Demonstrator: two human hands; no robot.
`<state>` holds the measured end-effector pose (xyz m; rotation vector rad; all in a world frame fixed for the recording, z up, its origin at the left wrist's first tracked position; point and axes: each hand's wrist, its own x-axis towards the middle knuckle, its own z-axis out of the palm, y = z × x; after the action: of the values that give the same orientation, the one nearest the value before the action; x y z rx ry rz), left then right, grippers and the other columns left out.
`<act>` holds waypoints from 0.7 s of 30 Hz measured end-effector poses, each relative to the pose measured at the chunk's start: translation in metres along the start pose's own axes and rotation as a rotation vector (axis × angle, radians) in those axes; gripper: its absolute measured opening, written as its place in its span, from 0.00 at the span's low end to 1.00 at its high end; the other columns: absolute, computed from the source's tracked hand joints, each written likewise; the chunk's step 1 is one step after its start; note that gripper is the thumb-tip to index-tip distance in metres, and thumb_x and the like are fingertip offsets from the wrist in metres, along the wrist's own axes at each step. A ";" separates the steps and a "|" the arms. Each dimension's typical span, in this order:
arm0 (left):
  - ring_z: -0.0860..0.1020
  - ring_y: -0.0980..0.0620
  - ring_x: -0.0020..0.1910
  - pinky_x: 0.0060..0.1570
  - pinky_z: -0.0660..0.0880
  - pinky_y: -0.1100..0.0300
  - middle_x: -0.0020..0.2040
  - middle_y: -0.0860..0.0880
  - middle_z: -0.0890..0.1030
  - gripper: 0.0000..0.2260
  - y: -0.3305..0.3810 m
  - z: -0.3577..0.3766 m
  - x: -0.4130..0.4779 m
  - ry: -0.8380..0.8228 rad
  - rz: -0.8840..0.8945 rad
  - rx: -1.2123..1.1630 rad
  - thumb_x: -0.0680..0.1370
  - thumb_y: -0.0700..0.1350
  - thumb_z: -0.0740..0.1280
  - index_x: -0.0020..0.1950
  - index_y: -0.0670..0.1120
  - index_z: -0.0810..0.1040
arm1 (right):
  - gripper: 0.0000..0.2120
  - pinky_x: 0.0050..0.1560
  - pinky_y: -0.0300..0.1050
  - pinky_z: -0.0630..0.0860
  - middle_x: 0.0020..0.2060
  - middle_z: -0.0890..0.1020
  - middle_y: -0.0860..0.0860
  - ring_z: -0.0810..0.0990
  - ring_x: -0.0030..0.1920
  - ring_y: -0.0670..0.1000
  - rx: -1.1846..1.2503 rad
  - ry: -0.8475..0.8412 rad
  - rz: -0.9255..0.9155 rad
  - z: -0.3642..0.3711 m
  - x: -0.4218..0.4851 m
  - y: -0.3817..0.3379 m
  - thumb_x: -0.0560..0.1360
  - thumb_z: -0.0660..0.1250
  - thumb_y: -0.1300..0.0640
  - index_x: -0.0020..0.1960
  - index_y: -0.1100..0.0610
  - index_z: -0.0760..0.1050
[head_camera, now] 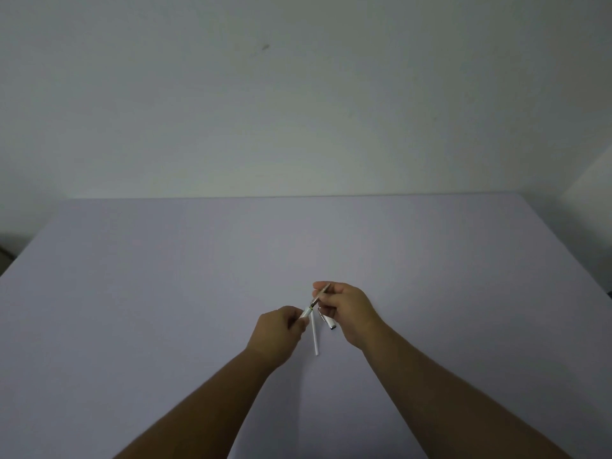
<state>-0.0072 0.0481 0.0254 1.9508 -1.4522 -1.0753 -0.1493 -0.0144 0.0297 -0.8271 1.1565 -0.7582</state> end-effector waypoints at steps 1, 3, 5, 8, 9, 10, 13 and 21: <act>0.81 0.50 0.38 0.43 0.78 0.56 0.39 0.48 0.83 0.03 -0.001 0.001 0.000 -0.005 0.004 -0.026 0.77 0.45 0.63 0.46 0.52 0.76 | 0.10 0.45 0.40 0.77 0.41 0.82 0.54 0.80 0.43 0.49 -0.017 -0.006 -0.005 0.000 0.000 0.000 0.75 0.62 0.69 0.48 0.59 0.80; 0.80 0.55 0.34 0.39 0.78 0.62 0.39 0.50 0.82 0.06 -0.001 0.003 0.000 -0.024 0.005 -0.060 0.78 0.45 0.63 0.52 0.56 0.74 | 0.09 0.46 0.41 0.77 0.42 0.83 0.54 0.80 0.45 0.50 -0.052 0.002 -0.019 0.000 0.001 0.000 0.74 0.65 0.67 0.46 0.56 0.81; 0.80 0.58 0.32 0.37 0.77 0.65 0.38 0.51 0.81 0.08 -0.001 0.004 0.002 -0.044 0.006 -0.064 0.78 0.46 0.62 0.55 0.56 0.74 | 0.09 0.46 0.41 0.77 0.44 0.83 0.55 0.81 0.46 0.51 -0.084 0.033 -0.037 0.000 0.003 0.001 0.73 0.67 0.65 0.45 0.53 0.81; 0.80 0.57 0.31 0.35 0.77 0.64 0.38 0.51 0.81 0.07 -0.002 0.004 0.003 -0.066 0.000 -0.075 0.78 0.46 0.62 0.52 0.59 0.73 | 0.07 0.48 0.42 0.78 0.43 0.83 0.53 0.79 0.43 0.50 -0.055 0.105 -0.057 -0.002 0.009 -0.001 0.73 0.68 0.63 0.45 0.52 0.81; 0.80 0.57 0.31 0.35 0.77 0.64 0.38 0.51 0.81 0.07 -0.003 0.004 0.003 -0.075 -0.003 -0.078 0.78 0.47 0.62 0.52 0.60 0.72 | 0.07 0.49 0.43 0.78 0.43 0.83 0.52 0.79 0.42 0.49 -0.032 0.144 -0.069 -0.003 0.011 -0.003 0.73 0.68 0.63 0.47 0.53 0.81; 0.79 0.57 0.31 0.34 0.77 0.64 0.38 0.51 0.81 0.07 -0.005 0.003 0.003 -0.083 -0.005 -0.075 0.78 0.47 0.61 0.52 0.60 0.72 | 0.07 0.49 0.43 0.78 0.42 0.82 0.52 0.78 0.40 0.48 -0.010 0.188 -0.082 -0.005 0.013 -0.006 0.73 0.68 0.63 0.49 0.54 0.80; 0.79 0.56 0.31 0.35 0.78 0.62 0.38 0.51 0.81 0.07 -0.011 0.004 0.002 -0.102 -0.026 -0.074 0.78 0.47 0.61 0.53 0.58 0.73 | 0.09 0.46 0.43 0.76 0.40 0.81 0.54 0.76 0.36 0.48 0.049 0.306 -0.099 -0.011 0.019 -0.010 0.73 0.66 0.65 0.53 0.57 0.77; 0.79 0.56 0.30 0.33 0.76 0.64 0.36 0.51 0.81 0.07 -0.025 0.013 0.004 -0.072 -0.114 -0.142 0.78 0.46 0.61 0.51 0.59 0.72 | 0.09 0.49 0.44 0.76 0.47 0.84 0.57 0.82 0.48 0.57 -0.975 0.157 -0.005 -0.017 0.013 0.051 0.70 0.66 0.62 0.50 0.57 0.80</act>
<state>-0.0031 0.0534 -0.0028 1.9306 -1.2762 -1.2746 -0.1586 -0.0033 -0.0235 -1.5852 1.6874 -0.2189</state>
